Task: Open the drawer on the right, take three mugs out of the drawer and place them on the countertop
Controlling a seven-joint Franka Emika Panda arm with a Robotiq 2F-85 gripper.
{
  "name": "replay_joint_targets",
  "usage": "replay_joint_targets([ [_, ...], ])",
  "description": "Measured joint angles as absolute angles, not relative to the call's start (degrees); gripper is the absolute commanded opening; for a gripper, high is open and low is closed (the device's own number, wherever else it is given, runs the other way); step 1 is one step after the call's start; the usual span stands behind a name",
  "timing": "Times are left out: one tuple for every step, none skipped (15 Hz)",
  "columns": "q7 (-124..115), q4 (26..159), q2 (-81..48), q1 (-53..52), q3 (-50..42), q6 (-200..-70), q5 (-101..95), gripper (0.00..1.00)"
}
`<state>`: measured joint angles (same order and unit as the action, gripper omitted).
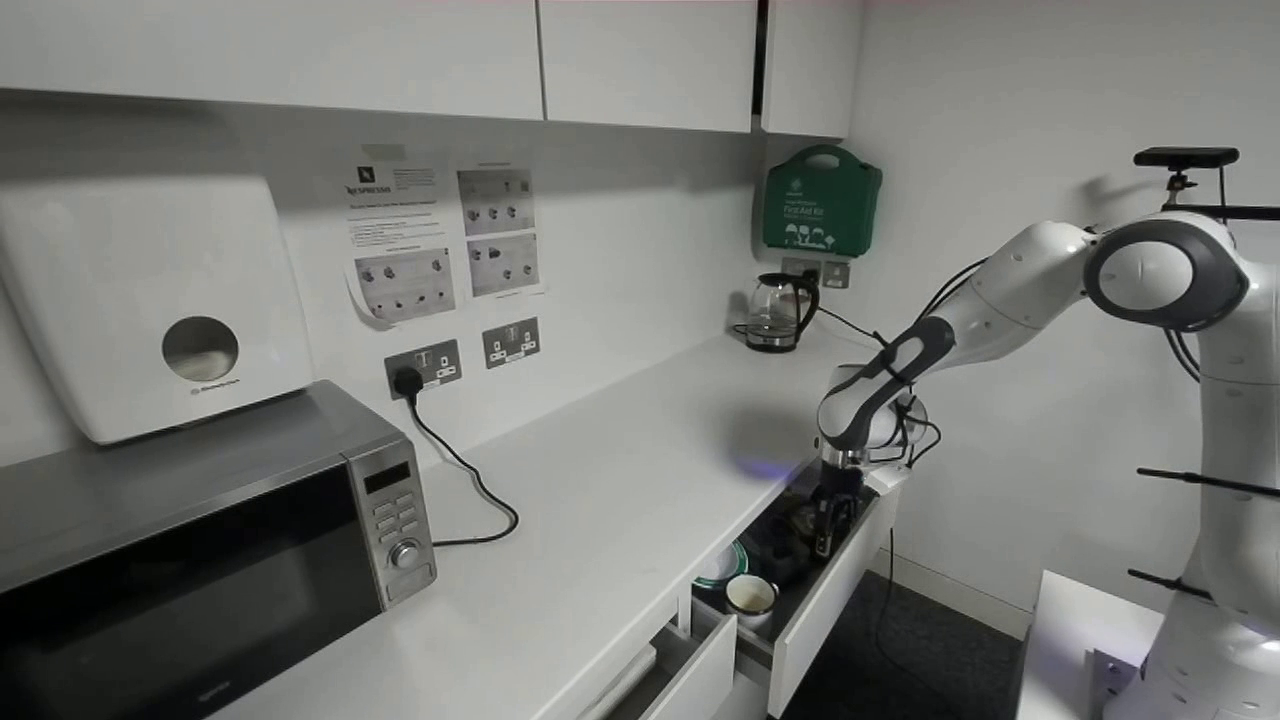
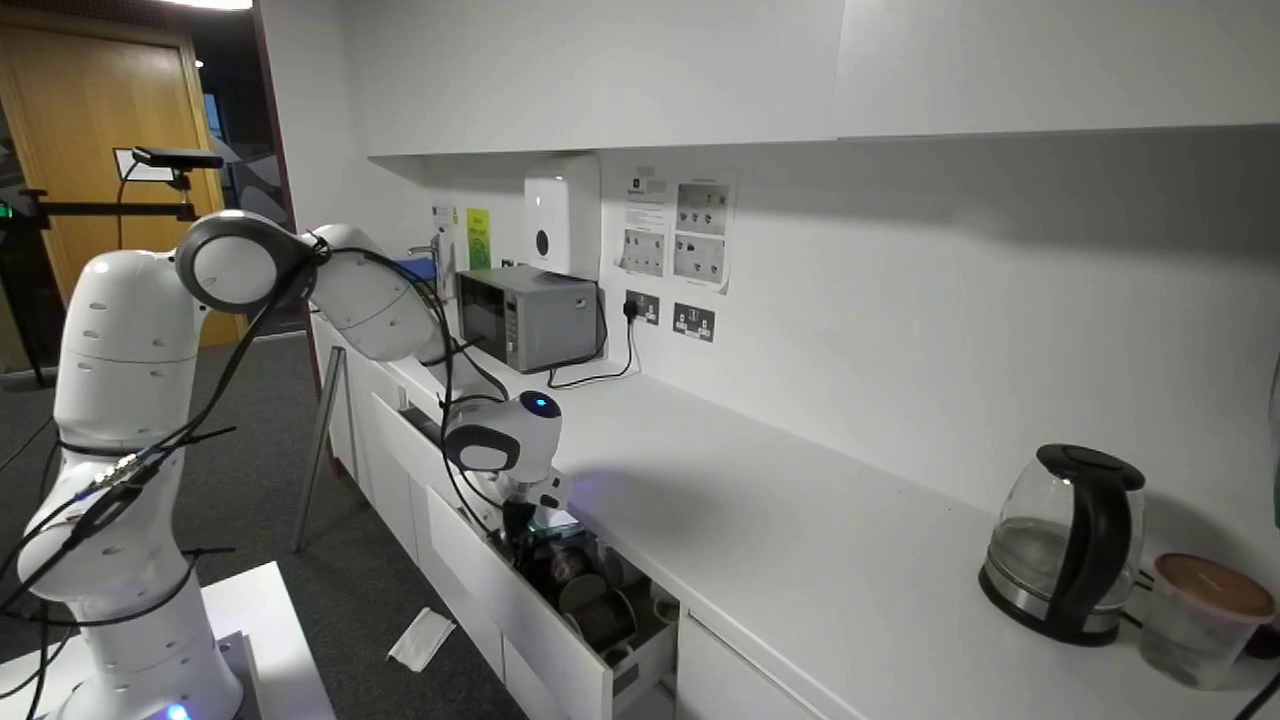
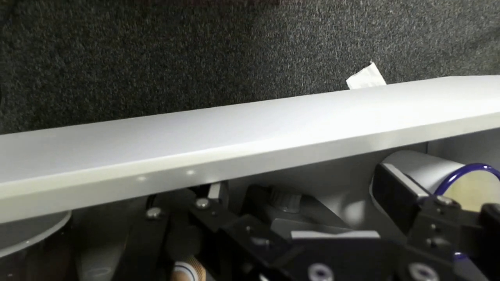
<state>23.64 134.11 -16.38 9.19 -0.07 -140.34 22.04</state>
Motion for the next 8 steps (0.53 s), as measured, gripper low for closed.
replay_joint_targets([
  [22.5,134.4,-16.0,9.2,-0.6,-138.8,21.4,1.0],
  [21.5,135.0,-15.6,9.2,-1.1,-137.6,20.7,1.0],
  [21.0,135.7,-15.1,9.2,-1.7,-136.8,20.3,1.0],
  [20.6,136.6,-14.4,9.2,-2.3,-136.2,20.0,1.0],
  [20.4,137.6,-13.7,9.2,-3.0,-135.8,19.7,1.0],
  [20.3,138.5,-12.9,9.3,-3.6,-135.4,19.3,1.0],
  [20.3,139.4,-12.3,9.3,-4.1,-135.3,18.8,1.0],
  [20.3,140.1,-11.6,9.3,-4.6,-135.2,18.3,1.0],
])
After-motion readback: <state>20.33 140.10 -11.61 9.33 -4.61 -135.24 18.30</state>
